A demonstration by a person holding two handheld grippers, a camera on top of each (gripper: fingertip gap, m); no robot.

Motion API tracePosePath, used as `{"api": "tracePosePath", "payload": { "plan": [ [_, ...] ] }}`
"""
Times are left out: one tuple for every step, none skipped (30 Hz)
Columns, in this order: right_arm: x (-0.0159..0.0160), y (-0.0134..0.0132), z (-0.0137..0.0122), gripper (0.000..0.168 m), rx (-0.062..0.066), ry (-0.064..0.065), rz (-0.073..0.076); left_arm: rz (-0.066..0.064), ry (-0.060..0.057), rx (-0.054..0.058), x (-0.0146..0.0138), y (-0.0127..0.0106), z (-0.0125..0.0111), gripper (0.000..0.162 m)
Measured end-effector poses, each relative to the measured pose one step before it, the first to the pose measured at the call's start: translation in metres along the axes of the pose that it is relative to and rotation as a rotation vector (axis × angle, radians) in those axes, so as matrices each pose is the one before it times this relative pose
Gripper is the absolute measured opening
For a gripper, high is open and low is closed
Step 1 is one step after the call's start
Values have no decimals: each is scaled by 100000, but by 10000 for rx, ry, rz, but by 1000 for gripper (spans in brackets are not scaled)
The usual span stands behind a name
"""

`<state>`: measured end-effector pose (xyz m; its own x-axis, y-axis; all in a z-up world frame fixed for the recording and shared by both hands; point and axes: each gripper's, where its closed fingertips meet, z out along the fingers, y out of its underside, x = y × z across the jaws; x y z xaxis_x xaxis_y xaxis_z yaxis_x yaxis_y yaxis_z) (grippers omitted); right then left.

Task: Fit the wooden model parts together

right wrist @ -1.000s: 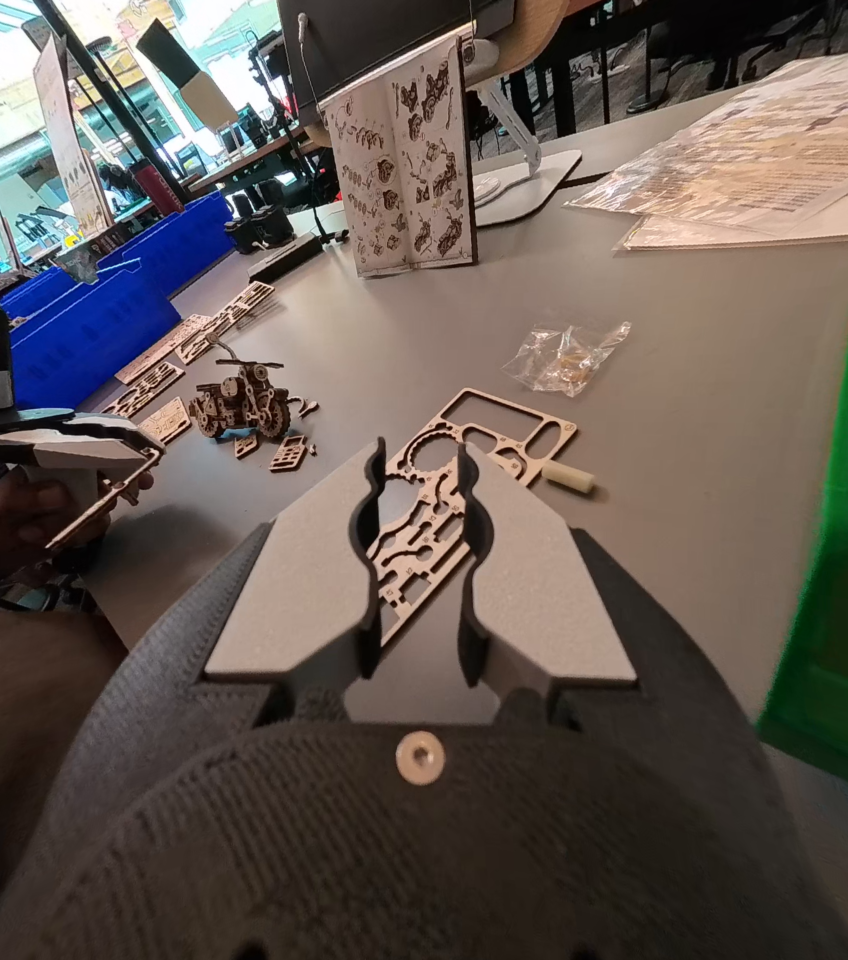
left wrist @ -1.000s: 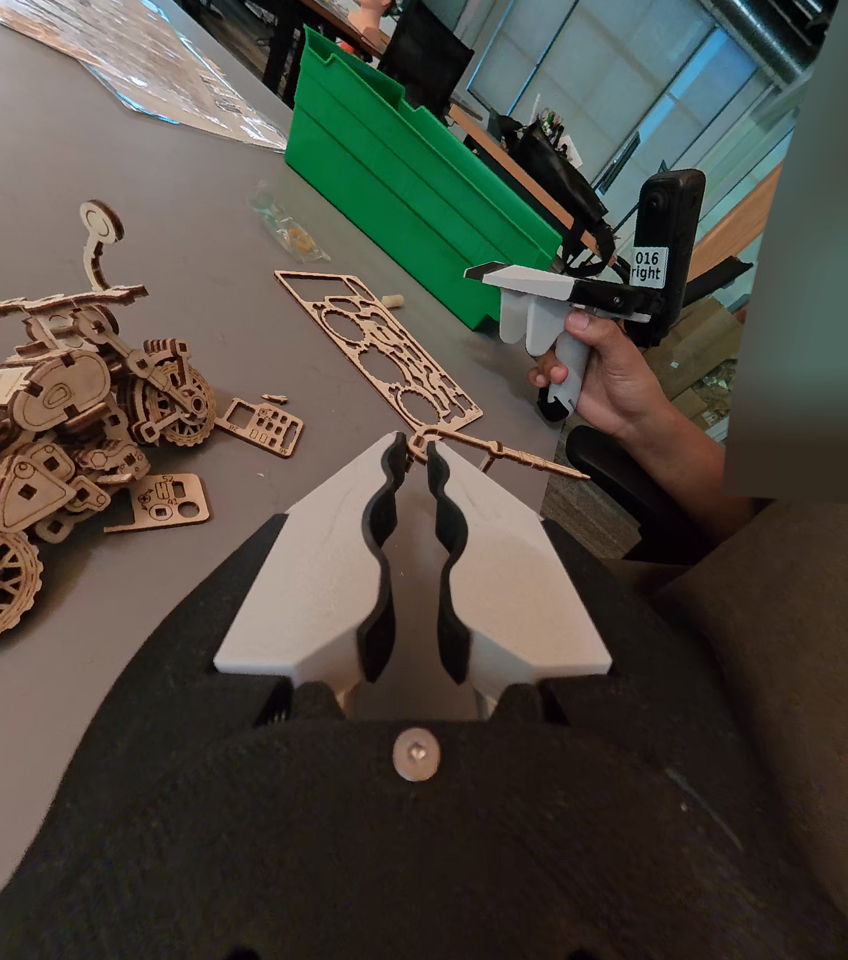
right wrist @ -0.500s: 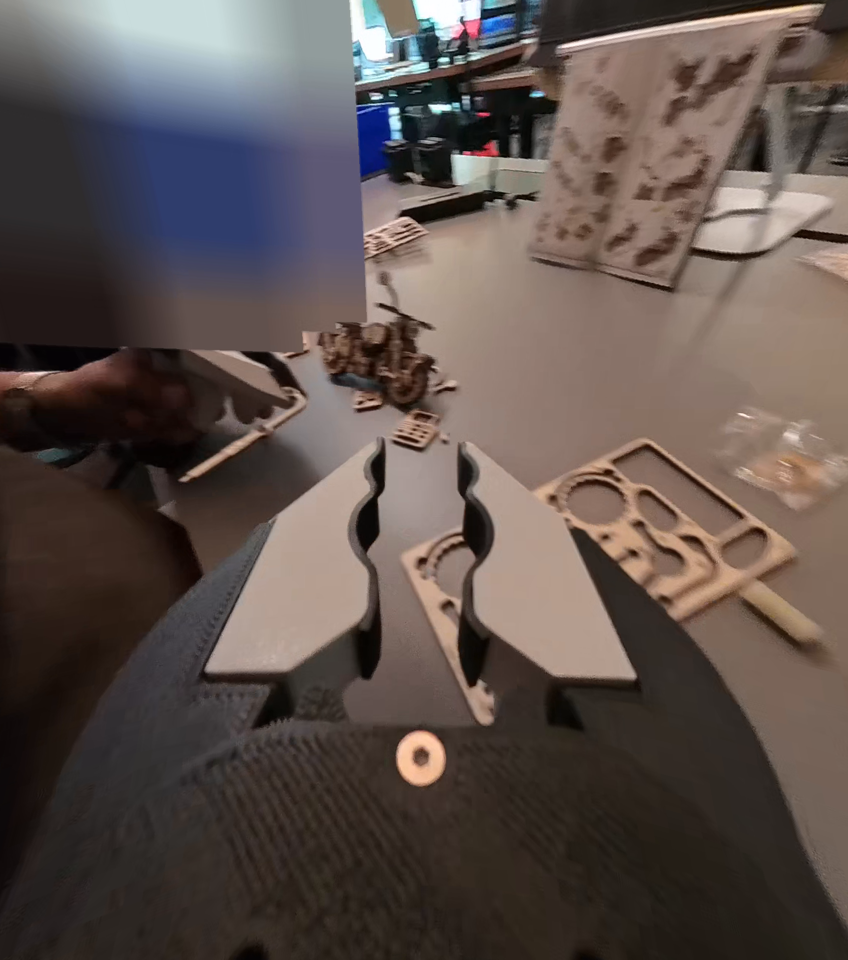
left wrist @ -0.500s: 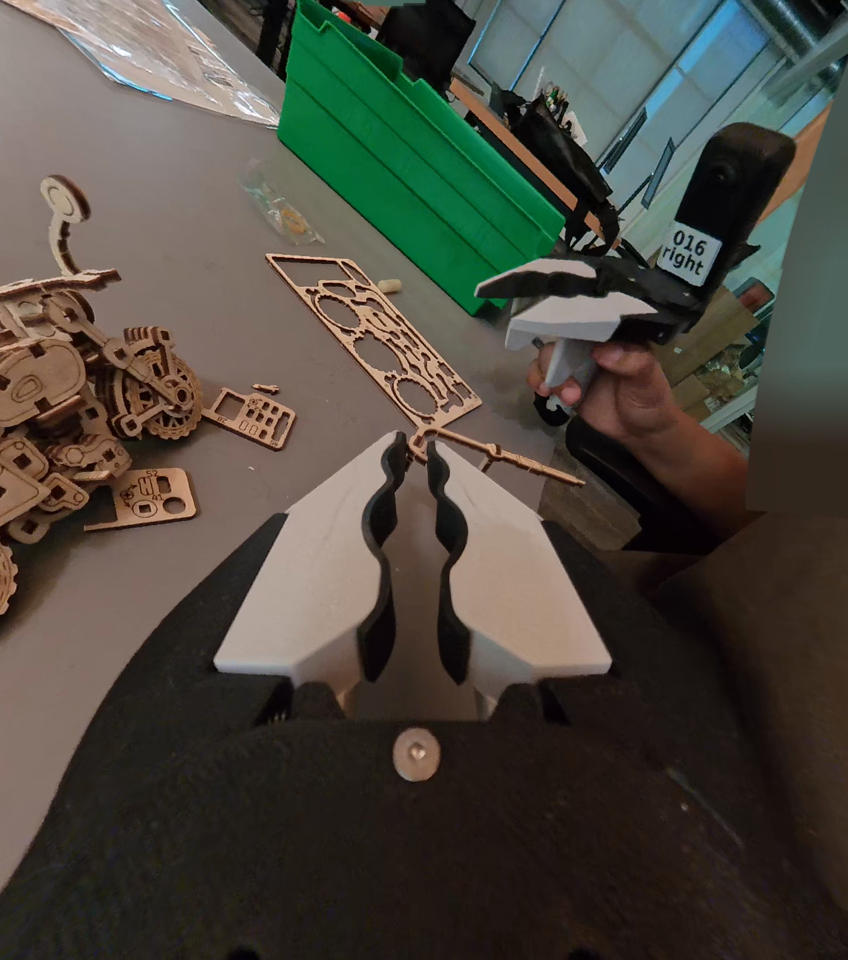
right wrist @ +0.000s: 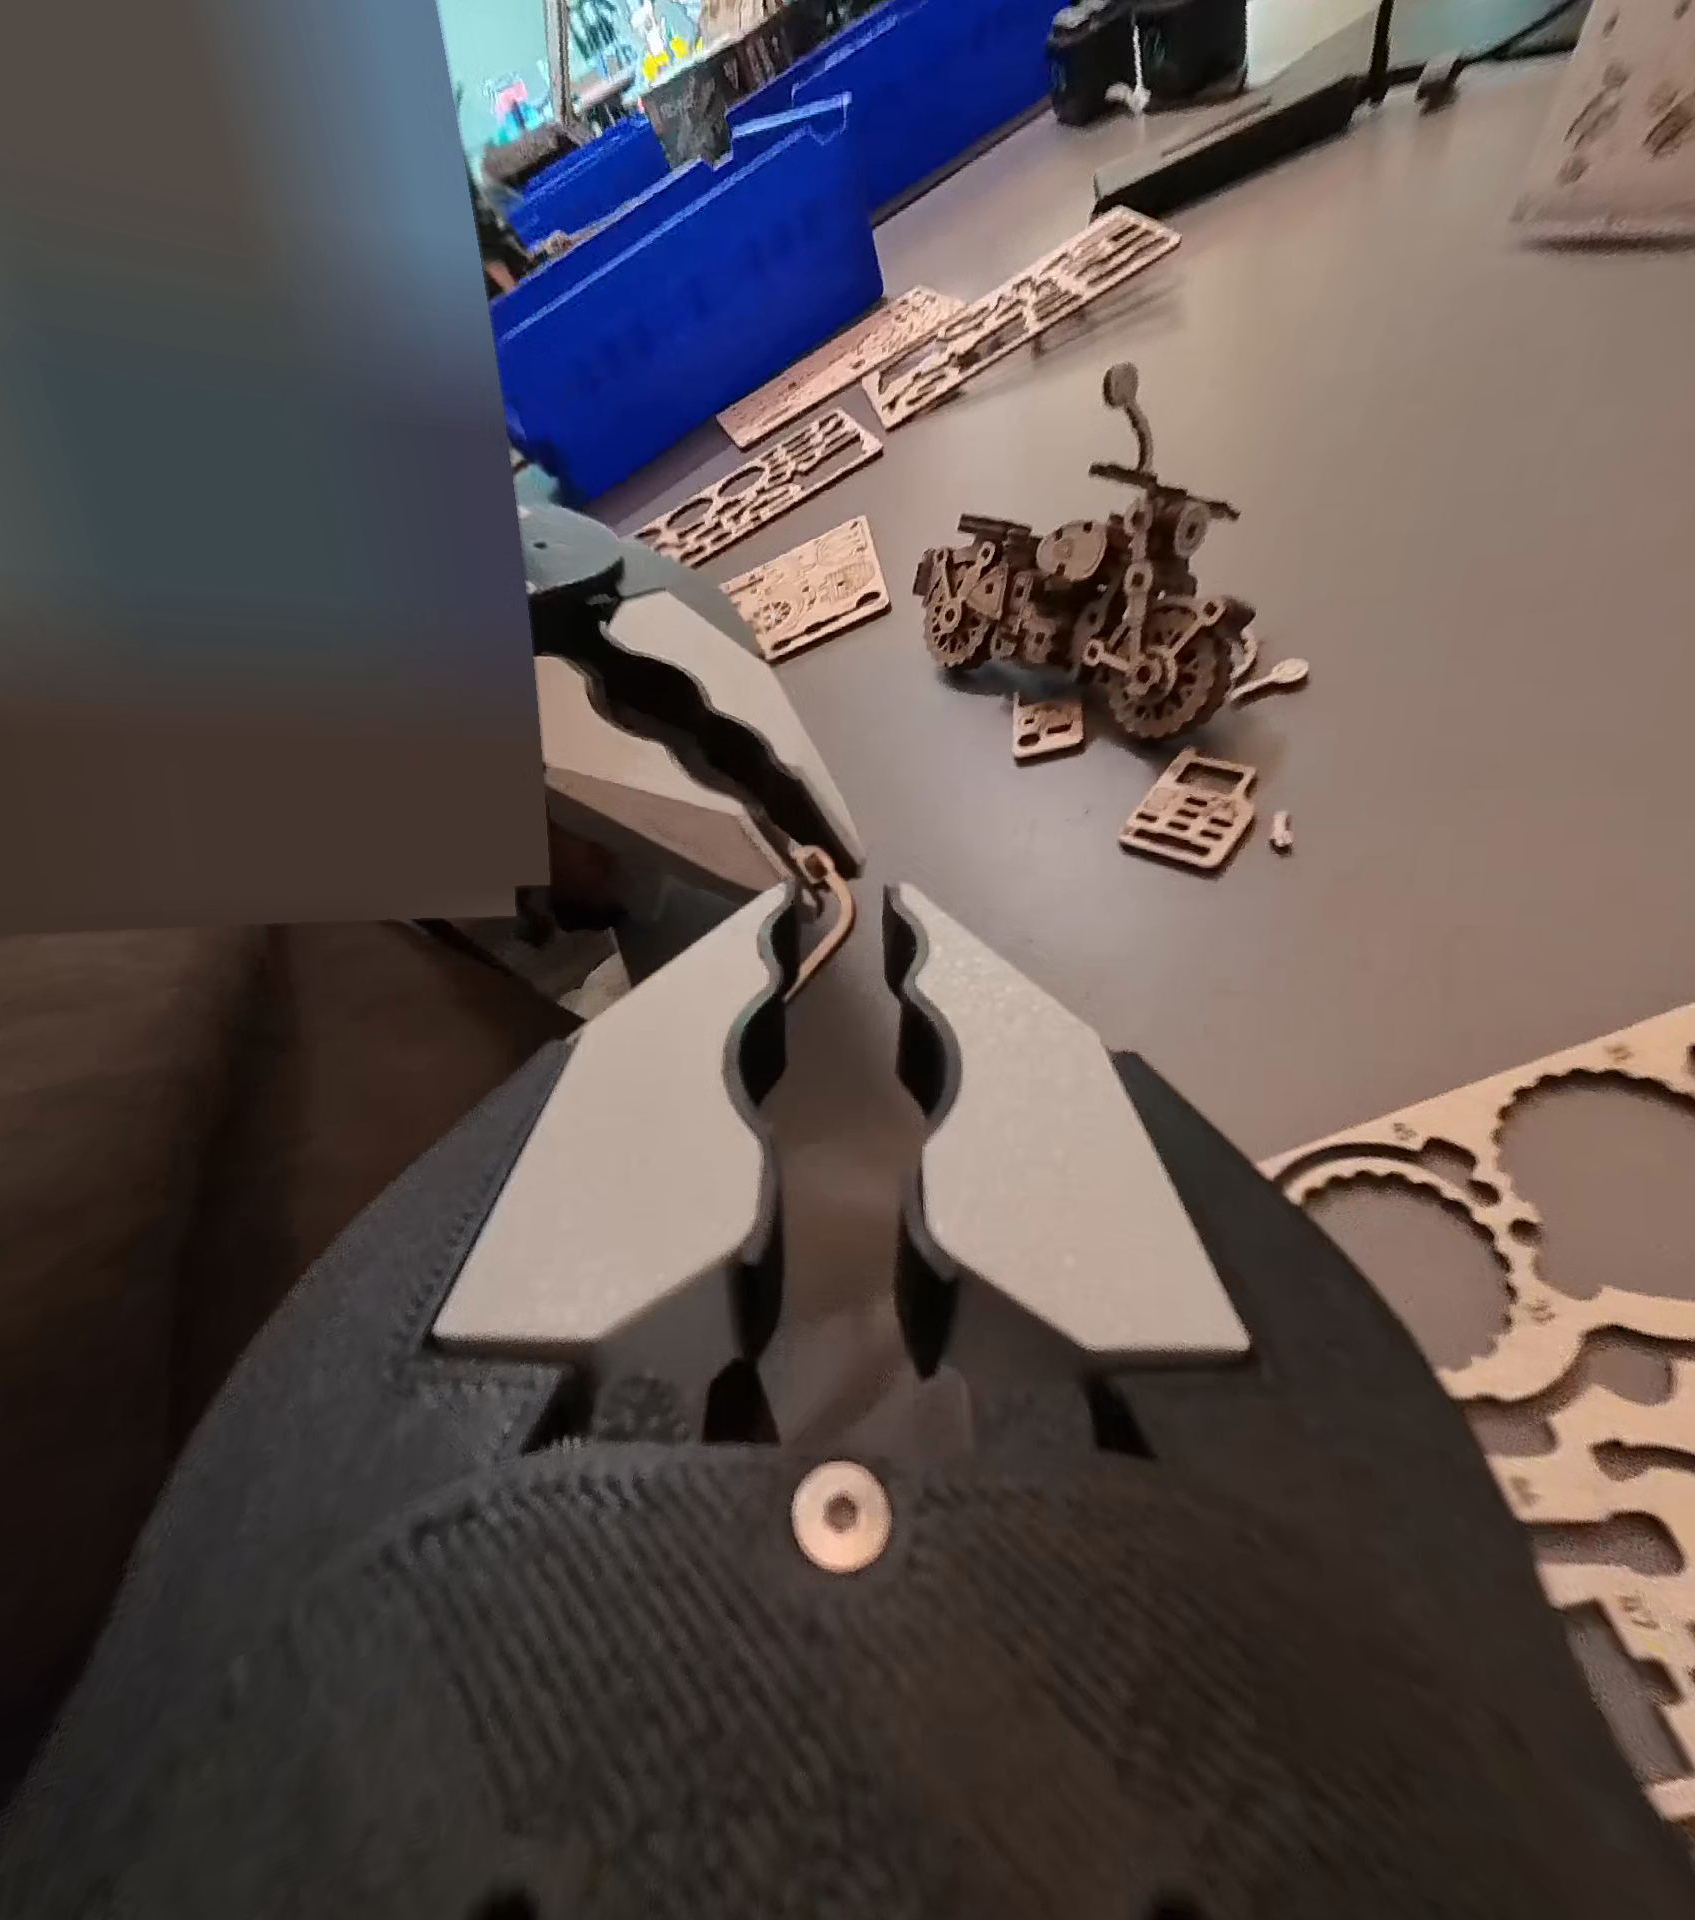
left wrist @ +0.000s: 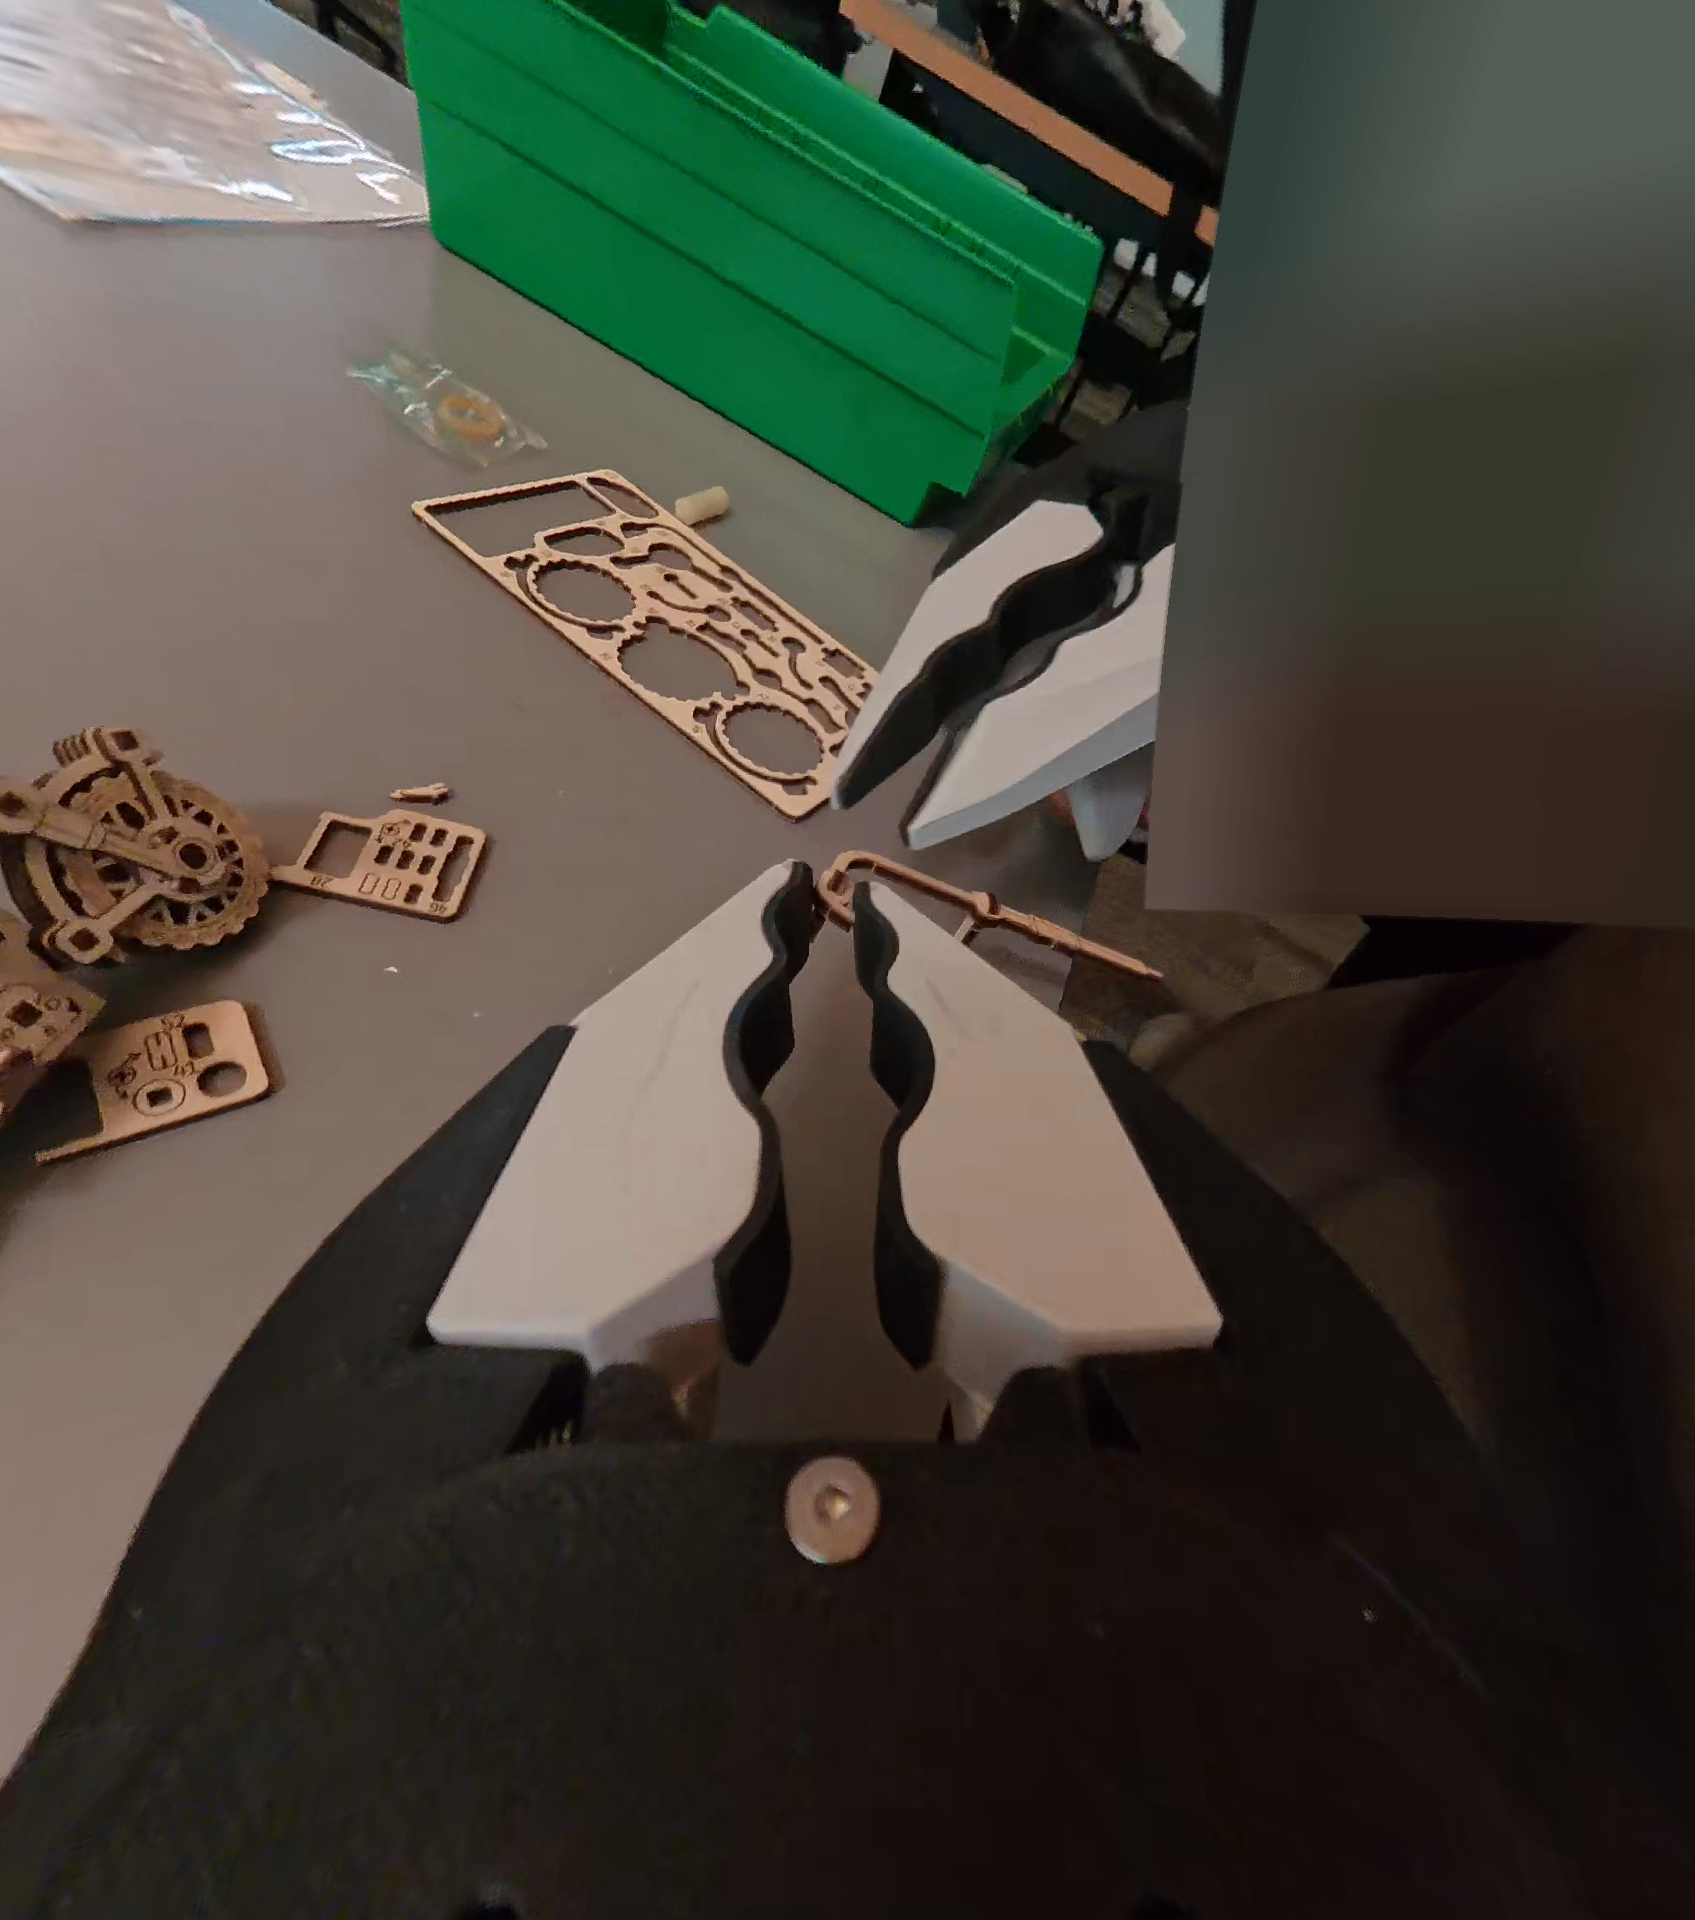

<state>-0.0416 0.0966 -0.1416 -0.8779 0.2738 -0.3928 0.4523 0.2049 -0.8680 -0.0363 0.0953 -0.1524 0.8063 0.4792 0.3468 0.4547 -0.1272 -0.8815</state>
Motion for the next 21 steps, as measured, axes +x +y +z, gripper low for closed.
{"api": "tracePosePath", "payload": {
  "plan": [
    [-42, 287, 168, 14, -204, -1, 28, 237, -79, -36, 160, 57, 45, 5],
    [-52, 306, 141, 14, -217, 0, 7, 204, -58, -26, 160, 53, 35, 5],
    [-47, 296, 117, 15, -199, 18, -23, 152, -38, -23, 139, 45, 38, 5],
    [-57, 231, 79, 14, -148, 7, -38, 94, -68, -38, 31, 60, 28, 5],
    [-71, 70, 8, 12, -47, -17, -3, 57, -34, -41, 30, 65, 46, 5],
    [-66, 19, -42, 11, -17, -42, 29, 24, 23, 1, 52, -2, 2, 5],
    [-17, 33, -28, 9, -23, -17, 40, -21, 41, 21, 15, -21, -22, 5],
    [-19, 88, -5, 6, -49, -19, 0, -62, 18, 32, -35, -33, -33, 5],
    [-26, 98, 39, 6, -46, -17, -17, -77, 41, 36, -40, -51, -41, 5],
    [-30, 49, 33, 6, -11, -13, 4, -84, 57, 15, -12, -15, -20, 5],
    [-43, 24, 28, 6, -8, -14, 19, -77, 56, 13, -1, -12, -9, 6],
    [-11, 10, 10, 6, 2, -12, 16, -73, 57, 13, 19, -6, -8, 5],
    [6, 6, -15, 6, 8, -17, 39, -71, 52, 3, 22, 11, 13, 6],
    [-2, 2, -32, 6, 8, -25, 68, -71, 48, 1, 32, 23, 4, 6],
    [47, 19, -20, 5, 7, -7, 76, -73, 60, -15, 44, 40, 29, 6],
    [93, -5, -38, 4, 27, 18, 54, -103, 109, -69, 100, 129, 67, 6],
    [108, -9, -51, 3, 29, 32, 46, -182, 101, -91, 48, 190, 104, 10],
    [82, -28, -68, 2, 33, 0, 48, -239, 117, -64, 38, 161, 91, 14],
    [62, -45, -69, 2, 51, -14, 73, -258, 117, -10, 1, 78, 70, 16],
    [99, -74, -75, 1, 67, 0, 82, -249, 96, 40, -49, -28, 3, 18],
    [114, -59, -82, 2, 74, 8, 84, -230, 60, 69, -133, -92, -61, 20]
  ]
}}
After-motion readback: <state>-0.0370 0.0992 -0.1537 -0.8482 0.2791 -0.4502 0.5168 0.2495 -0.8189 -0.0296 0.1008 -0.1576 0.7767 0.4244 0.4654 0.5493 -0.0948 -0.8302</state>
